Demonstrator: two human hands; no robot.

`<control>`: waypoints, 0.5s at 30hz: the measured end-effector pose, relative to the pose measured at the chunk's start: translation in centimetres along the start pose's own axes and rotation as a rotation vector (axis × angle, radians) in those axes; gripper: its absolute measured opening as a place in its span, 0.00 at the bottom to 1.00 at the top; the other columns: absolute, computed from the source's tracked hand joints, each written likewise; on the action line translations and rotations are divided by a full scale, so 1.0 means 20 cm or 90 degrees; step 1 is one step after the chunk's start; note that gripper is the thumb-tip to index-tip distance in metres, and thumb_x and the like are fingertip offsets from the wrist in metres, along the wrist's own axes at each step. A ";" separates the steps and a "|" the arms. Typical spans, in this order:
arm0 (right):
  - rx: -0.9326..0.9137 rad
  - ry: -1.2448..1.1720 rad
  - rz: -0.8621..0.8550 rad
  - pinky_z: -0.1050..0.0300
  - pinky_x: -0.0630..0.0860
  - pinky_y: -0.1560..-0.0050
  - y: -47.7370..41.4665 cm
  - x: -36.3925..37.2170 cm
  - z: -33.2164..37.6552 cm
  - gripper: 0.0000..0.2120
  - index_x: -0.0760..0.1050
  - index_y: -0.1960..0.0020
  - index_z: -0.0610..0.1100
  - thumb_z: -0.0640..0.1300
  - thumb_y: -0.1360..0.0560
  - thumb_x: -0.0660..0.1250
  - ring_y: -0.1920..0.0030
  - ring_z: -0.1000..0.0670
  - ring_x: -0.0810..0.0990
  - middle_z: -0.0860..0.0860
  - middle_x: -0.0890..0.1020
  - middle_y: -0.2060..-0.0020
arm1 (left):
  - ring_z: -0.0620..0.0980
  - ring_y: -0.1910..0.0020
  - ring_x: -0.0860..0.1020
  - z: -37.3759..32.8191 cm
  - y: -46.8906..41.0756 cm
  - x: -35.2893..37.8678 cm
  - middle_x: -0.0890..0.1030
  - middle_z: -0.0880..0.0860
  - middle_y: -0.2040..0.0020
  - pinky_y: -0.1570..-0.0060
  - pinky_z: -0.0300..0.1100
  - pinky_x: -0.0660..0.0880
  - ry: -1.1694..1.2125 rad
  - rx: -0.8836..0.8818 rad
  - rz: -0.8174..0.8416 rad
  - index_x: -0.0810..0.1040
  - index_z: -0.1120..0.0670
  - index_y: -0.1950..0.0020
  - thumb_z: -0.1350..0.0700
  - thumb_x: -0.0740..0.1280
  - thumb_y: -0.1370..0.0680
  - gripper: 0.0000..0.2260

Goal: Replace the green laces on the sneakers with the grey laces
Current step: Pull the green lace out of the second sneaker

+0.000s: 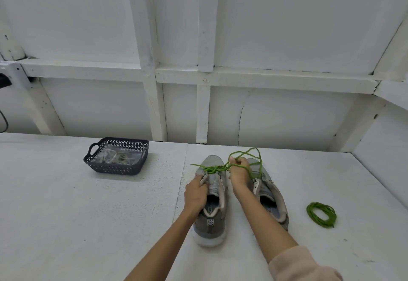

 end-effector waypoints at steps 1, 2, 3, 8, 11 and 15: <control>0.002 0.009 0.068 0.56 0.71 0.63 -0.01 0.01 -0.01 0.10 0.74 0.58 0.44 0.49 0.24 0.68 0.65 0.47 0.75 0.48 0.78 0.66 | 0.56 0.54 0.76 0.00 0.00 0.00 0.81 0.57 0.52 0.58 0.44 0.69 -0.006 0.001 -0.001 0.79 0.58 0.47 0.62 0.60 0.21 0.09; 0.007 0.015 0.142 0.57 0.70 0.63 -0.01 0.03 -0.02 0.09 0.75 0.61 0.44 0.46 0.25 0.70 0.65 0.49 0.74 0.49 0.77 0.67 | 0.56 0.54 0.76 0.00 0.00 0.00 0.81 0.56 0.51 0.58 0.43 0.68 -0.012 0.002 -0.003 0.79 0.57 0.46 0.62 0.60 0.21 0.10; 0.002 0.022 0.188 0.57 0.70 0.63 -0.02 0.04 -0.03 0.10 0.74 0.64 0.44 0.43 0.27 0.72 0.64 0.49 0.73 0.49 0.76 0.68 | 0.55 0.54 0.76 0.00 0.00 0.00 0.80 0.56 0.51 0.58 0.42 0.67 -0.016 0.002 -0.004 0.79 0.57 0.45 0.62 0.60 0.21 0.10; -0.024 -0.068 -0.006 0.44 0.78 0.60 -0.03 0.03 -0.07 0.11 0.69 0.62 0.44 0.43 0.23 0.66 0.63 0.43 0.76 0.44 0.78 0.65 | 0.53 0.56 0.74 -0.01 0.00 0.00 0.80 0.55 0.53 0.64 0.41 0.67 -0.011 0.004 -0.001 0.78 0.56 0.49 0.62 0.59 0.21 0.08; 0.015 -0.110 -0.030 0.42 0.79 0.57 -0.02 0.04 -0.06 0.10 0.72 0.58 0.43 0.48 0.22 0.66 0.62 0.42 0.79 0.43 0.80 0.62 | 0.53 0.56 0.75 -0.01 0.00 0.00 0.80 0.55 0.54 0.64 0.39 0.67 -0.005 -0.004 0.001 0.78 0.57 0.49 0.62 0.59 0.21 0.08; -0.003 -0.020 0.159 0.50 0.73 0.61 0.00 0.06 -0.06 0.06 0.78 0.61 0.40 0.40 0.27 0.72 0.63 0.48 0.75 0.42 0.81 0.63 | 0.54 0.55 0.76 -0.01 0.00 0.00 0.80 0.54 0.54 0.59 0.42 0.67 0.002 -0.007 0.004 0.78 0.54 0.49 0.61 0.60 0.21 0.08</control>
Point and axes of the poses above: each hand's wrist, its own y-axis away from the middle knuckle, its own x-axis out of the palm, z = x × y, the point moved 2 cm from there along -y, towards the middle knuckle
